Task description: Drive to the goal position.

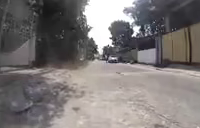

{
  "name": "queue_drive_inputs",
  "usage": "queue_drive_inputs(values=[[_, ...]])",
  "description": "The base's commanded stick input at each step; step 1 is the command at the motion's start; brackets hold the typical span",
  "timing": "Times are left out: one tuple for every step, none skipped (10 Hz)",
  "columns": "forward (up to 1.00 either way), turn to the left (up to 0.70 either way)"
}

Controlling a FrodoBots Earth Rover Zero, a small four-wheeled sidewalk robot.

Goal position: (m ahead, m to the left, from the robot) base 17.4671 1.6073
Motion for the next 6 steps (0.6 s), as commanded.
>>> queue_drive_inputs(values=[[1.0,-0.4],[1.0,-0.4],[1.0,-0.24],[1.0,-0.17],[1.0,-0.12],[1.0,-0.08]])
